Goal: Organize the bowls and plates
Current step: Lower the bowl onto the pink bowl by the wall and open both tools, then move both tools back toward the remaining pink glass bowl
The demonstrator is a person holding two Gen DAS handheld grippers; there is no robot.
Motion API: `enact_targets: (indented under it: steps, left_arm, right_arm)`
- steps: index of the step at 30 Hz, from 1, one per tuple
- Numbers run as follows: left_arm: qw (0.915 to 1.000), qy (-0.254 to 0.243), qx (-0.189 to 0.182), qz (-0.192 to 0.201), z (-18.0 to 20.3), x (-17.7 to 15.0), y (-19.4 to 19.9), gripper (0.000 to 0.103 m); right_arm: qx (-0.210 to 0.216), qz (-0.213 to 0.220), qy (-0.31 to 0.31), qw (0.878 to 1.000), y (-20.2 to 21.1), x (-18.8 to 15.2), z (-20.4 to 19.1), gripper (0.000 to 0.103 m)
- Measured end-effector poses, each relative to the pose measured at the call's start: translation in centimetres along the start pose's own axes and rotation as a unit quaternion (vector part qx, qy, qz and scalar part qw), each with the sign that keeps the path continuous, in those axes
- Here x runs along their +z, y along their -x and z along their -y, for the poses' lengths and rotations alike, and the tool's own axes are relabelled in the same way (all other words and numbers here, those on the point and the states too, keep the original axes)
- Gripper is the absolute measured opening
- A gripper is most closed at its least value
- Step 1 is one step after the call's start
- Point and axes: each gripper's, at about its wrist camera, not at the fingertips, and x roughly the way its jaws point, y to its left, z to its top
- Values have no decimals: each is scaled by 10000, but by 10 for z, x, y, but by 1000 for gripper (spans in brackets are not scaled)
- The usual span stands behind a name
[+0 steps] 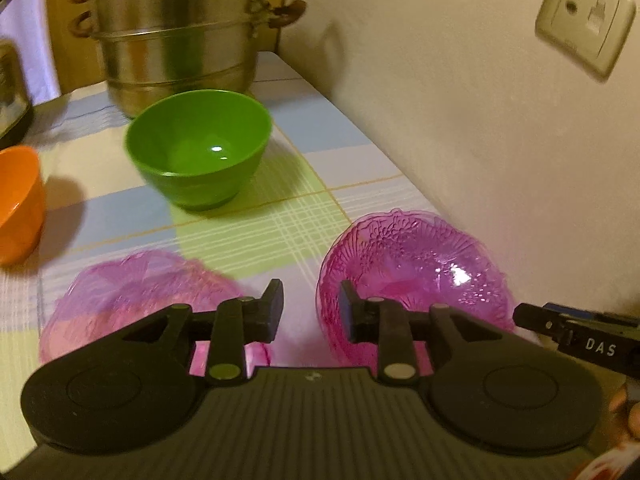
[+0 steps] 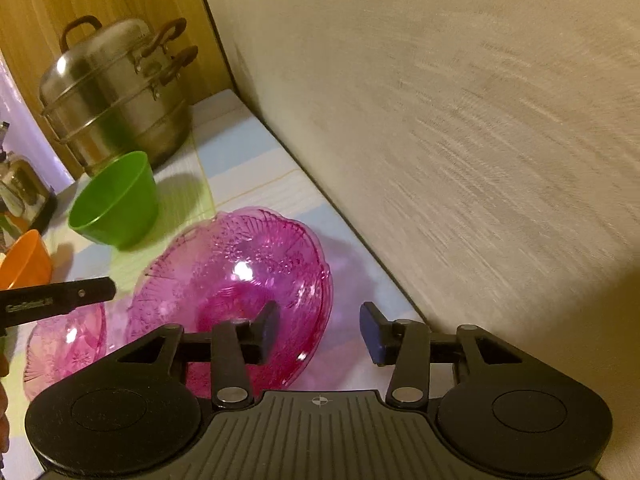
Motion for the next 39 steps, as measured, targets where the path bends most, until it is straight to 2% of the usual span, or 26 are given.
enact_targets:
  steps: [6, 10, 15, 17, 20, 28, 39]
  left_arm:
    - [9993, 350, -26, 106, -8, -18, 46, 39]
    - [9988, 459, -32, 138, -11, -36, 76, 56]
    - [9978, 623, 21, 217, -20, -62, 114, 69]
    - [9972, 691, 101, 255, -25, -74, 129, 80]
    - [9958, 818, 291, 305, -32, -90, 148, 89]
    - [9928, 937, 653, 361, -48, -119, 185, 92]
    - [9888, 1214, 824, 277, -69, -139, 206, 92]
  right_arm:
    - [-15, 3, -204, 9998, 33, -13, -8, 47]
    - [97, -23, -232, 9997, 61, -28, -17, 50]
    - [285, -48, -335, 9990, 96, -49, -30, 60]
    - [348, -67, -302, 9989, 107, -58, -36, 63]
    - [410, -102, -219, 9989, 121, -69, -46, 69]
    - [474, -209, 147, 9986, 142, -95, -75, 74]
    - [596, -306, 409, 9969, 152, -112, -101, 74]
